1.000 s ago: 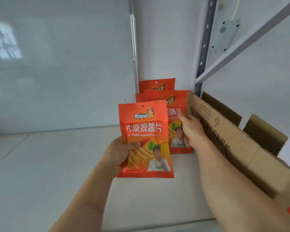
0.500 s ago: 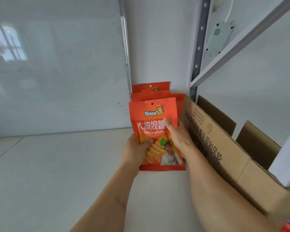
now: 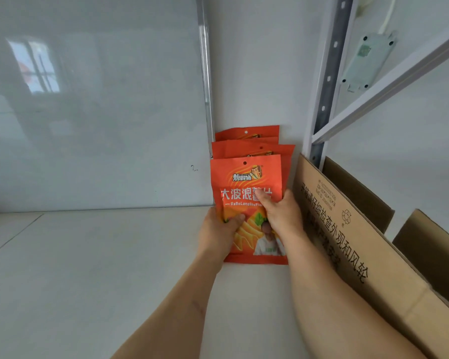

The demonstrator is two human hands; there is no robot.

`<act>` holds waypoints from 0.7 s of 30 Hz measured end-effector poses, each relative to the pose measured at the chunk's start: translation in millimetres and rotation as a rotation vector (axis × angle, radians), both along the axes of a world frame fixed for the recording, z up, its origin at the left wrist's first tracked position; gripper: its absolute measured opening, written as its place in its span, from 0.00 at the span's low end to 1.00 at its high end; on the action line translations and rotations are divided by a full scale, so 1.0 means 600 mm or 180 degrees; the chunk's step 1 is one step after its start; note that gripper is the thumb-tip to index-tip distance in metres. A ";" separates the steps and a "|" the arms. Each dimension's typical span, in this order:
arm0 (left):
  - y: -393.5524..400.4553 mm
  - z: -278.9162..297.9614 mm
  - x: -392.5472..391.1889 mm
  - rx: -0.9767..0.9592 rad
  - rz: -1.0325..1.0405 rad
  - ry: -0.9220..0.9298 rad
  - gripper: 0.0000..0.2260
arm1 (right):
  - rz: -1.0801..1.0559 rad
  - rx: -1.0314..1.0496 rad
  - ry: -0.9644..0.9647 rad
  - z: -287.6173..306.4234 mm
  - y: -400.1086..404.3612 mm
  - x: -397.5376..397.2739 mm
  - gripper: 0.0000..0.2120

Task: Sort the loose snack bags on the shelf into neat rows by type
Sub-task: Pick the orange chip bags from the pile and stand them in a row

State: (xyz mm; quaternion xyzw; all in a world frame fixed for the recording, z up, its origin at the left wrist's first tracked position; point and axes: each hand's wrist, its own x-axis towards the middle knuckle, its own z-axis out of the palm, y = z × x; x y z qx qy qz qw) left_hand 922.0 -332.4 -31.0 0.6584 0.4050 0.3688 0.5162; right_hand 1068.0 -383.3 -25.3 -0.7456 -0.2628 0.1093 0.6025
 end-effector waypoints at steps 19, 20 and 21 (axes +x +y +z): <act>0.004 -0.010 -0.303 0.1983 0.0759 0.2863 0.17 | 0.1155 -0.1312 -0.3701 -0.016 -0.011 -0.257 0.14; 0.008 -0.007 -0.335 0.2110 0.0764 0.3021 0.17 | 0.1259 -0.1339 -0.3752 -0.018 -0.002 -0.282 0.15; 0.013 -0.003 -0.368 0.2220 0.0776 0.3150 0.17 | 0.1357 -0.1362 -0.3790 -0.020 0.007 -0.309 0.15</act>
